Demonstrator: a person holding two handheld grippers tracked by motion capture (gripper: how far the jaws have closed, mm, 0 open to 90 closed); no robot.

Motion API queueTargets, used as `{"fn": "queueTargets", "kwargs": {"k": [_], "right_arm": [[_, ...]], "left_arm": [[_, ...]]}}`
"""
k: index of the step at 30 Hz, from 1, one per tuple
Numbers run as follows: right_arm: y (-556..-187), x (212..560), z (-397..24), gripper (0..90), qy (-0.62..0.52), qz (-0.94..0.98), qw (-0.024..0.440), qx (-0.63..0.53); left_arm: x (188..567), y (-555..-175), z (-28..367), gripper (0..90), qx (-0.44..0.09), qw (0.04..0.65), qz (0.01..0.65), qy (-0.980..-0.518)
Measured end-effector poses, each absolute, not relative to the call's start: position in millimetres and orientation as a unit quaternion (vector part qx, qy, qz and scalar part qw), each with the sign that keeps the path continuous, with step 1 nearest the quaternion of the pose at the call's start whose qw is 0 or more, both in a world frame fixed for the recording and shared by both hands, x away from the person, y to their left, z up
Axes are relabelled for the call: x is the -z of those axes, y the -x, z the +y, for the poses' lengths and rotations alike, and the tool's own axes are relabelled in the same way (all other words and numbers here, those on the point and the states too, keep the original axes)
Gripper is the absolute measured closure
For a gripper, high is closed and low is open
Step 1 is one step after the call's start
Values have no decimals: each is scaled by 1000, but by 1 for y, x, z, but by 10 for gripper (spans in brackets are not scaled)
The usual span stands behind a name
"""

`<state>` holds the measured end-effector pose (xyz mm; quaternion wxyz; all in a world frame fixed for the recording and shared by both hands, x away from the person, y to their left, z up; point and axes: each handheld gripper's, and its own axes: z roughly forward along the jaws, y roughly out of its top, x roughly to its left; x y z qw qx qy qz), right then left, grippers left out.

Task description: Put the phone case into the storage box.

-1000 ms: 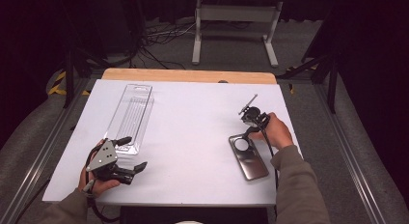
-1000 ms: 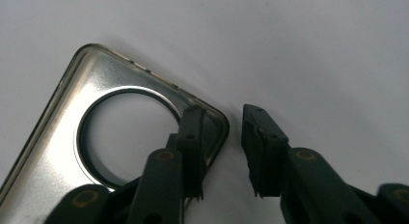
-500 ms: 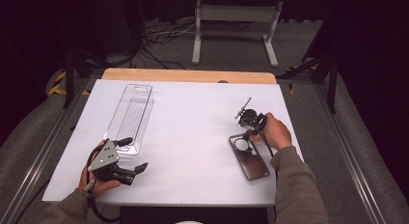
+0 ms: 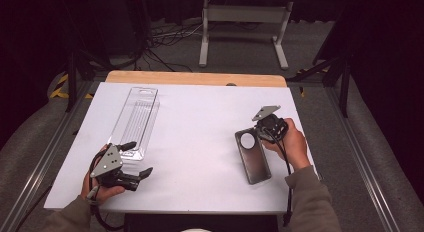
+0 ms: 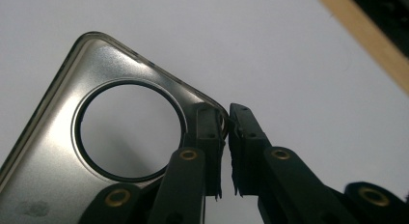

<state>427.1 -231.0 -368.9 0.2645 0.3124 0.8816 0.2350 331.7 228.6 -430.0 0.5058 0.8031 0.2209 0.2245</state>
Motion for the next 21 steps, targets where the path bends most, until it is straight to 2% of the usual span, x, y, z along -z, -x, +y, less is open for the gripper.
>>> {"fn": "queueTargets", "kwargs": {"k": [4, 9, 21], "right_arm": [[-417, 361, -230, 839, -313, 865, 285, -269], [-401, 350, -222, 840, -319, 829, 344, -305], [-378, 345, -198, 840, -311, 791, 385, -359]], "left_arm": [[429, -332, 229, 46, -222, 507, 220, -803], [422, -332, 227, 46, -231, 518, 221, -793], [411, -332, 209, 91, -231, 531, 221, -785]]}}
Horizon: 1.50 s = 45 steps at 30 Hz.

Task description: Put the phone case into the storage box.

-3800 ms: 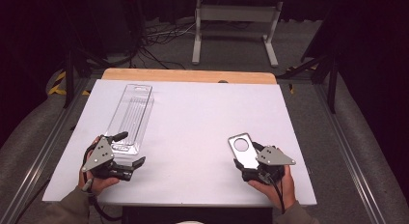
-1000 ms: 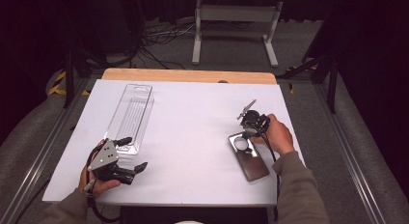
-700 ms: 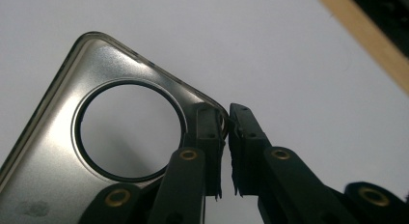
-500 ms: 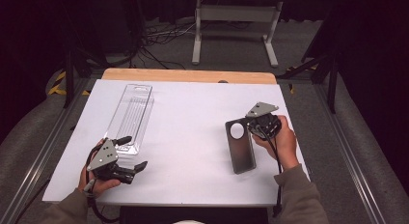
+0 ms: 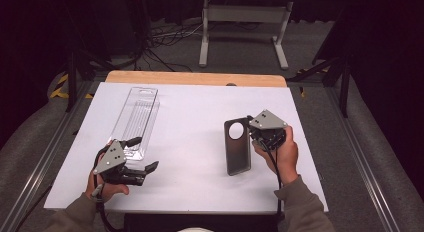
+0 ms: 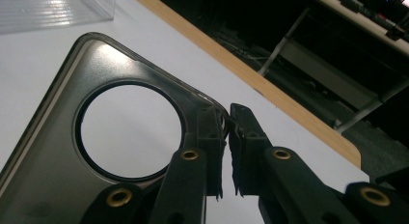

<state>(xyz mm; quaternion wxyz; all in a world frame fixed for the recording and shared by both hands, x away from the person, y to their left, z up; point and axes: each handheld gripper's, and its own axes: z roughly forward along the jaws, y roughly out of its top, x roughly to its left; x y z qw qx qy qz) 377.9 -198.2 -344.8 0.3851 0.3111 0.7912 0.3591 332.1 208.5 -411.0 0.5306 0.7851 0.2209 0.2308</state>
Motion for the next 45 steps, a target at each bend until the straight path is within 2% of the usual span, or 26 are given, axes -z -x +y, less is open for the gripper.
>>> {"fn": "queueTargets", "kwargs": {"k": [11, 16, 26, 34, 38, 40, 41, 45], "right_arm": [[-364, 346, -169, 840, -282, 782, 402, -384], [-364, 348, -152, 839, -269, 781, 400, -398], [-356, 359, -126, 839, -238, 782, 412, -402], [-344, 355, -119, 839, -221, 765, 445, -409], [-339, 355, -117, 838, -215, 758, 462, -406], [-338, 354, -117, 837, -216, 756, 467, -405], [-338, 354, -117, 835, -216, 756, 467, -405], [-335, 354, -115, 830, -214, 751, 475, -407]], "left_arm": [[391, -339, 179, 109, -233, 545, 202, -780], [382, -352, 168, 116, -205, 572, 209, -766], [376, -361, 138, 204, -178, 589, 217, -758], [372, -367, 118, 301, -162, 588, 239, -755], [371, -367, 114, 387, -159, 587, 238, -758], [371, -368, 113, 472, -157, 587, 238, -758], [371, -368, 113, 472, -160, 586, 239, -758], [370, -367, 114, 668, -164, 585, 238, -758]]}}
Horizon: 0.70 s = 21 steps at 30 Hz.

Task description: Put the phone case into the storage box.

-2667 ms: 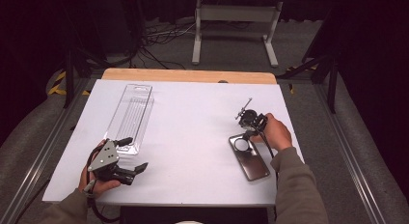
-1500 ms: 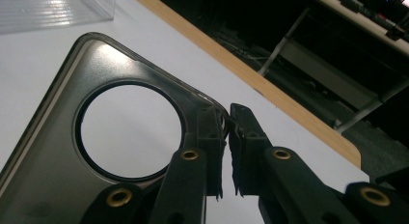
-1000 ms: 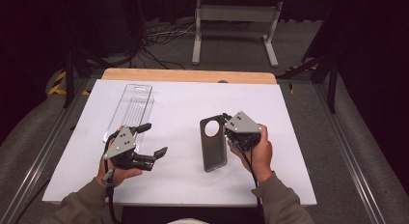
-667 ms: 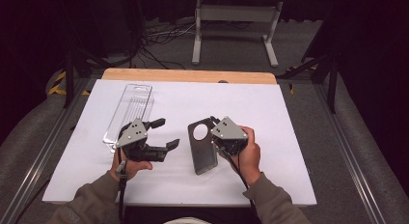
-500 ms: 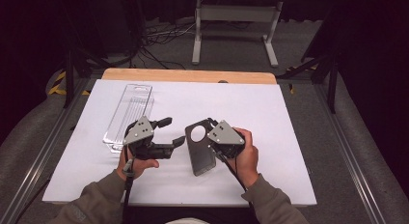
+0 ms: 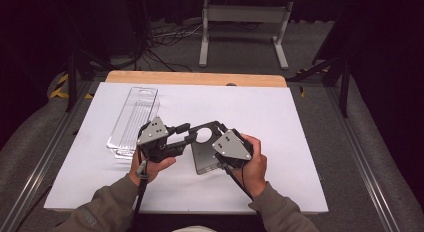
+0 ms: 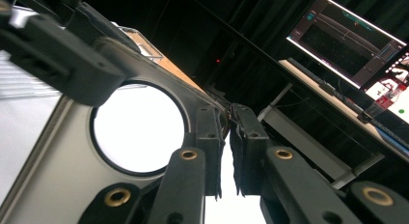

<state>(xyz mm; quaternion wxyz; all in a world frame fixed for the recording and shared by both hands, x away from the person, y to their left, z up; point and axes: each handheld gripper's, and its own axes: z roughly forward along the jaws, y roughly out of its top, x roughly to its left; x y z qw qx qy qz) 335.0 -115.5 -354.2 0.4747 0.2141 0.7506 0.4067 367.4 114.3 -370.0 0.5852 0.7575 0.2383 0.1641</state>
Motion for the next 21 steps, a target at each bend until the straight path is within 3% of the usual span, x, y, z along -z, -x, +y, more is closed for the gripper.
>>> {"fn": "queueTargets", "kwargs": {"k": [5, 13, 21], "right_arm": [[-331, 354, -113, 818, -208, 748, 476, -413], [-329, 356, -111, 809, -203, 751, 468, -418], [-330, 355, -118, 714, -207, 756, 422, -456]], "left_arm": [[370, -368, 118, 795, -172, 580, 243, -758], [369, -367, 123, 808, -185, 577, 233, -761], [367, -369, 135, 810, -194, 579, 229, -758]]}}
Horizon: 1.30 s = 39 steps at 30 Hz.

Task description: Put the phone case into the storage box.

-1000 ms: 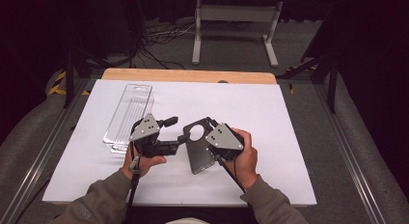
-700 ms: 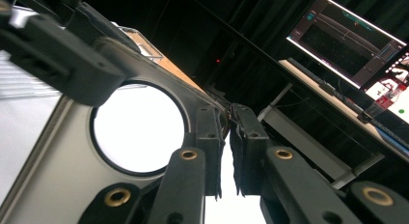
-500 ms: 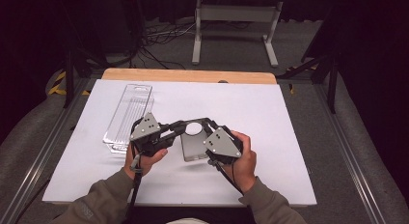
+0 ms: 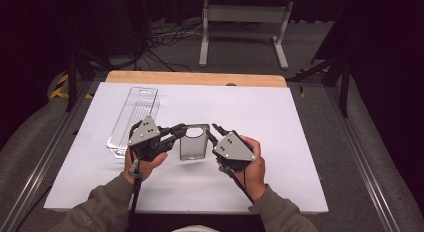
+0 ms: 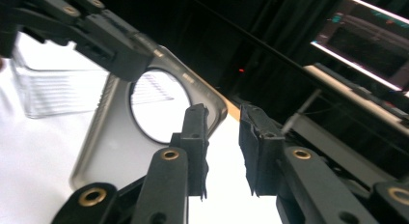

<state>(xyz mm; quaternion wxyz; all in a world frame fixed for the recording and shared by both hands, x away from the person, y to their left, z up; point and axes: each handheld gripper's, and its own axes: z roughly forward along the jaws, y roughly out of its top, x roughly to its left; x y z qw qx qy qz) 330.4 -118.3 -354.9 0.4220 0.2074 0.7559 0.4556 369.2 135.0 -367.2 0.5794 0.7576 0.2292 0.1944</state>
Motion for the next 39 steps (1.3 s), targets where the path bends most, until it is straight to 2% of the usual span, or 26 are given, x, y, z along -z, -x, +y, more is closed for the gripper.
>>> {"fn": "queueTargets", "kwargs": {"k": [2, 5, 8, 10, 15, 18, 20, 29, 36, 39], "right_arm": [[-331, 355, -120, 703, -207, 759, 405, -467], [-333, 357, -125, 651, -199, 764, 355, -501], [-334, 367, -130, 604, -189, 773, 338, -501], [-334, 369, -131, 595, -188, 774, 336, -502], [-330, 380, -142, 494, -182, 778, 330, -502], [-329, 383, -145, 475, -184, 781, 331, -497], [-328, 389, -149, 422, -182, 785, 334, -489], [-323, 402, -155, 342, -178, 785, 330, -492], [-319, 419, -156, 228, -187, 788, 321, -491], [-316, 424, -159, 217, -198, 784, 318, -495]], "left_arm": [[368, -369, 138, 810, -192, 580, 228, -758], [368, -369, 142, 810, -198, 579, 229, -757], [367, -368, 145, 810, -204, 577, 226, -758], [367, -368, 146, 810, -203, 578, 227, -757], [368, -369, 149, 810, -213, 576, 231, -755], [367, -369, 150, 810, -211, 577, 231, -755], [367, -370, 150, 810, -214, 579, 230, -752], [363, -369, 158, 810, -224, 580, 234, -747], [359, -368, 164, 810, -231, 584, 237, -741], [359, -368, 166, 810, -233, 585, 238, -739]]}}
